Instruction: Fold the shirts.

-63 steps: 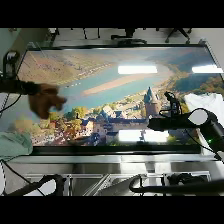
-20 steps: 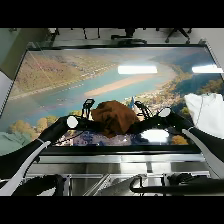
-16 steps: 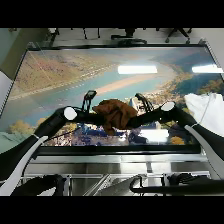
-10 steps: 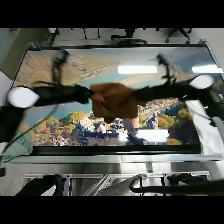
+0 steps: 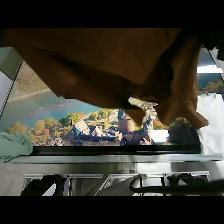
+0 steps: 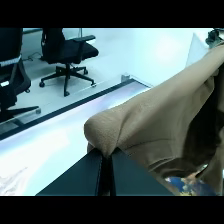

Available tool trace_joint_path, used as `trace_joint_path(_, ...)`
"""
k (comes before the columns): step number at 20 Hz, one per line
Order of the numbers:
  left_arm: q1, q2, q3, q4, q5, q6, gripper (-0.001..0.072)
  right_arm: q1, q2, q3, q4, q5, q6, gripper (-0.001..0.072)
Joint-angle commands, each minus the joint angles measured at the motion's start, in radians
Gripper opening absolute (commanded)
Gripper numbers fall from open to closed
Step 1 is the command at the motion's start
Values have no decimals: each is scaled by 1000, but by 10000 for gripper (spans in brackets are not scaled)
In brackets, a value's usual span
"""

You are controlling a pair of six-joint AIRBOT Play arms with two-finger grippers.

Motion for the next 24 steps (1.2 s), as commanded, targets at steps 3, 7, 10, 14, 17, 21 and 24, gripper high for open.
trace_joint_path(3, 1, -179, 109, 5, -227, -31, 11, -4, -105, 48, -5, 76, 43, 21)
trace_joint_path(7, -8, -354, -83, 10, -240, 5, 11, 32, -346, 23, -6, 166, 55, 22)
trace_joint_path(10, 24, -512, -235, 10, -223, 63, 11, 133, -586, -23, -11, 167, 50, 22)
trace_joint_path(14, 115, -700, -376, 5, -123, 93, 11, 244, -908, -26, -15, 119, 42, 22)
trace_joint_path(17, 183, -818, -397, 0, -117, 120, 12, 277, -1037, -25, -14, 13, 39, 56)
trace_joint_path(21, 250, -917, -397, -1, -122, 120, 88, 239, -1003, -25, -15, 16, 54, 282)
trace_joint_path(24, 289, -930, -384, 0, -152, 120, 666, 139, -865, -25, -93, 114, 164, 330)
